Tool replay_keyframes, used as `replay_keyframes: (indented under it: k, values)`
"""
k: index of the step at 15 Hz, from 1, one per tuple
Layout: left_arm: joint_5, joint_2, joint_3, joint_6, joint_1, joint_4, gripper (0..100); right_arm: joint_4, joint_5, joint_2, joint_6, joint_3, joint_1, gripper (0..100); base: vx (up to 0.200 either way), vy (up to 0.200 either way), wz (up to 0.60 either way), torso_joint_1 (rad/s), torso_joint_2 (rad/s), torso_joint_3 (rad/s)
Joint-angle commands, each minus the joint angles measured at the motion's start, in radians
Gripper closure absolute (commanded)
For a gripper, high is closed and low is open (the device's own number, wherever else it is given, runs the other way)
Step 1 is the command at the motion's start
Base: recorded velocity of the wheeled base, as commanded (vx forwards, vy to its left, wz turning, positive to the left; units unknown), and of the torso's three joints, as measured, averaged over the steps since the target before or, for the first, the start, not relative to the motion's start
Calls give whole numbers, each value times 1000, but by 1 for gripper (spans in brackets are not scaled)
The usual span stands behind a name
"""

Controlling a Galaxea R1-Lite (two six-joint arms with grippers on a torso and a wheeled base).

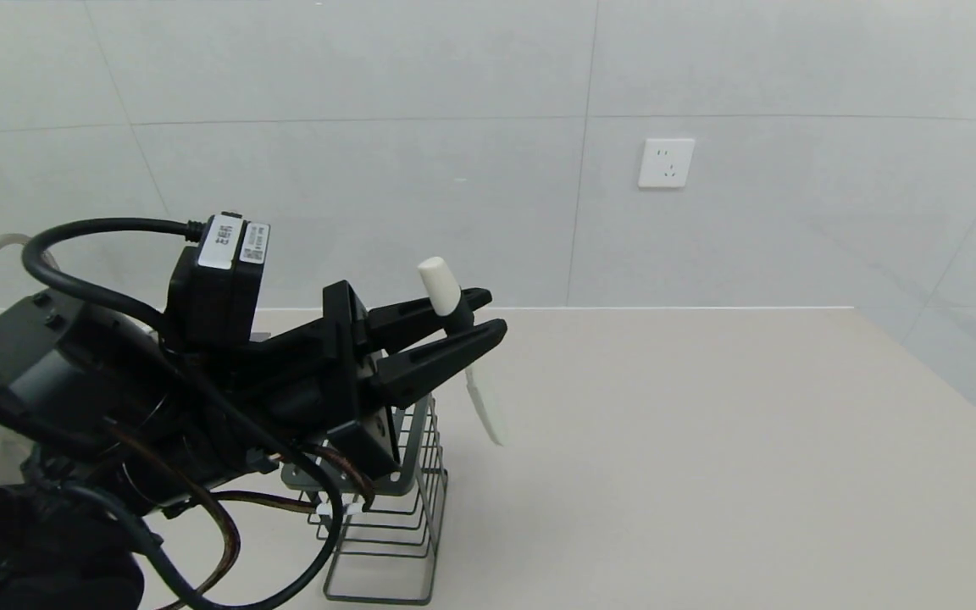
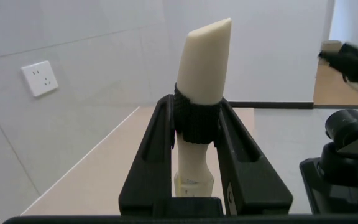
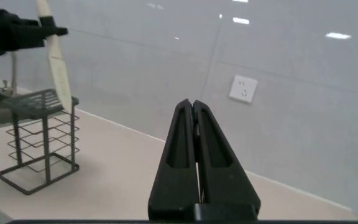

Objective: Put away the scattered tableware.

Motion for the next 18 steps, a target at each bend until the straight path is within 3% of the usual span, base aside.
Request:
replay_keyframes:
  k: [1, 2, 5, 8, 9, 12, 16, 18]
  values:
    - [0, -4, 1, 0, 17, -1, 100, 88, -58, -20, 15, 12, 2, 100, 0, 0, 0, 0, 0, 0]
    - [1, -10, 2, 0, 22, -1, 100, 187, -84, -21, 18, 12, 2, 100, 0, 0, 0, 0, 0, 0]
    - [1, -55, 56, 2, 37, -1, 100, 193, -83, -21, 16, 12, 2, 100, 0, 0, 0, 0, 0, 0]
    - [0, -56, 68, 33, 121, -1, 100, 190, -92, -21, -36, 12, 2, 100, 0, 0, 0, 0, 0, 0]
    - [-20, -72, 64, 37, 184, -1, 100, 192, -92, -21, -53, 12, 2, 100, 0, 0, 0, 0, 0, 0]
    - [-112, -130, 54, 31, 195, -1, 100, 192, -90, -21, -51, 12, 2, 100, 0, 0, 0, 0, 0, 0]
    - [-109, -141, 74, 40, 226, -1, 100, 192, -90, -21, -51, 12, 2, 100, 0, 0, 0, 0, 0, 0]
    - [-110, -135, 77, 69, 236, -1, 100, 190, -90, -21, -51, 12, 2, 100, 0, 0, 0, 0, 0, 0]
